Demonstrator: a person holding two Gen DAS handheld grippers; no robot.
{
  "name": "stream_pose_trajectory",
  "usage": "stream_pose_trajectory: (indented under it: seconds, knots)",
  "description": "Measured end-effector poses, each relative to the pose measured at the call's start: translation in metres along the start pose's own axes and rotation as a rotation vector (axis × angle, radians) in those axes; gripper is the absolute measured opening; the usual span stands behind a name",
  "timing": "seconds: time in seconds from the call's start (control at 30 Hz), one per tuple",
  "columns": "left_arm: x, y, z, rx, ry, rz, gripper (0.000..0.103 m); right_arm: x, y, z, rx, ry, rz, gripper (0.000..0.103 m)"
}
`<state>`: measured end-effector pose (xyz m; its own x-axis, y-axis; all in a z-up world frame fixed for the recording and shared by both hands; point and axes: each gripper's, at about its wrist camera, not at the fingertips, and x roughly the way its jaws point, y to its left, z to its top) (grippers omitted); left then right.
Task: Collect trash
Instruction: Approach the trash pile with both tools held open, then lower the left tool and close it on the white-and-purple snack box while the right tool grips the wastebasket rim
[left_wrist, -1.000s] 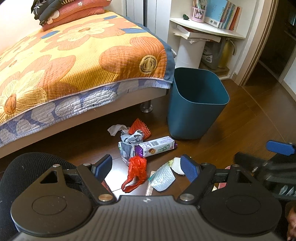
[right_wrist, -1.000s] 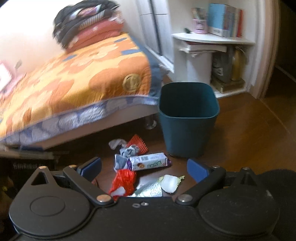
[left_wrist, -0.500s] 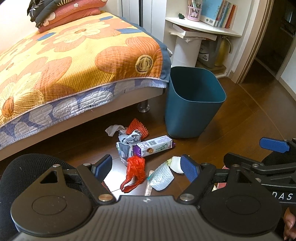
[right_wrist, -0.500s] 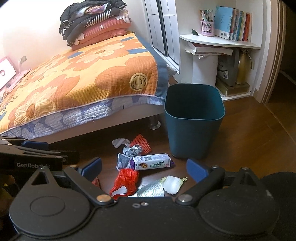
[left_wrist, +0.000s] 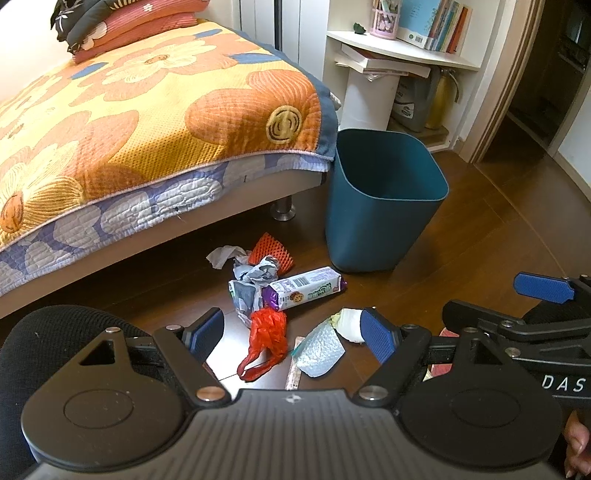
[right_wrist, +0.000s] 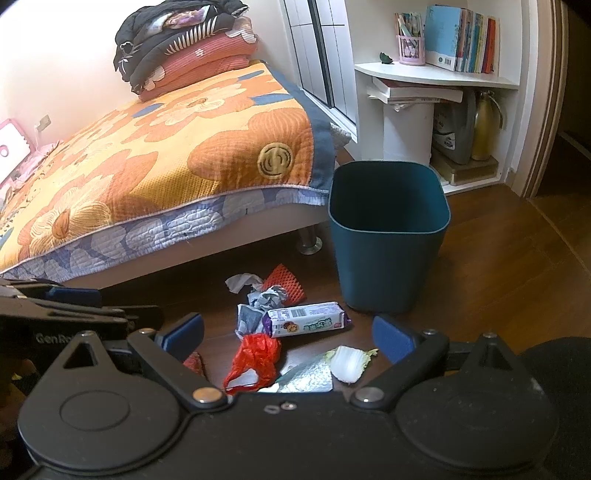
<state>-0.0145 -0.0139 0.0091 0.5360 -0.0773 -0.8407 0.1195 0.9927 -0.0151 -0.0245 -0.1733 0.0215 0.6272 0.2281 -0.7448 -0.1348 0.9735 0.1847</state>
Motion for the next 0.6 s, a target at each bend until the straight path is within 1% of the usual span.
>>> stream_pose_trajectory:
  seconds: [0.07,0.17,0.23,0.3,0.37,0.47,0.6]
  knots:
    - [0.001,-0.002,0.001,0.000,0.007,0.008,0.081,0.002,0.000,0.000,0.017,0.011,0.006,0.098]
    - [0.010,0.001,0.007,-0.015,0.045,-0.014,0.081,0.006,-0.004,0.004,0.039,0.025,0.022,0.098]
    - [0.016,0.003,0.014,-0.027,0.053,-0.030,0.081,0.009,-0.007,0.009,0.020,0.012,0.018,0.098]
    - [0.025,0.003,0.025,-0.045,0.060,-0.038,0.081,0.013,-0.015,0.019,-0.016,-0.022,-0.011,0.098]
    - [0.036,0.003,0.037,-0.058,0.065,-0.041,0.081,0.020,-0.028,0.037,-0.043,-0.051,-0.044,0.098]
    - [0.058,0.007,0.057,-0.081,0.075,-0.034,0.081,0.035,-0.058,0.072,-0.049,-0.070,-0.084,0.098]
    - [0.091,0.018,0.084,-0.112,0.089,0.014,0.081,0.064,-0.102,0.117,-0.005,-0.080,-0.151,0.097]
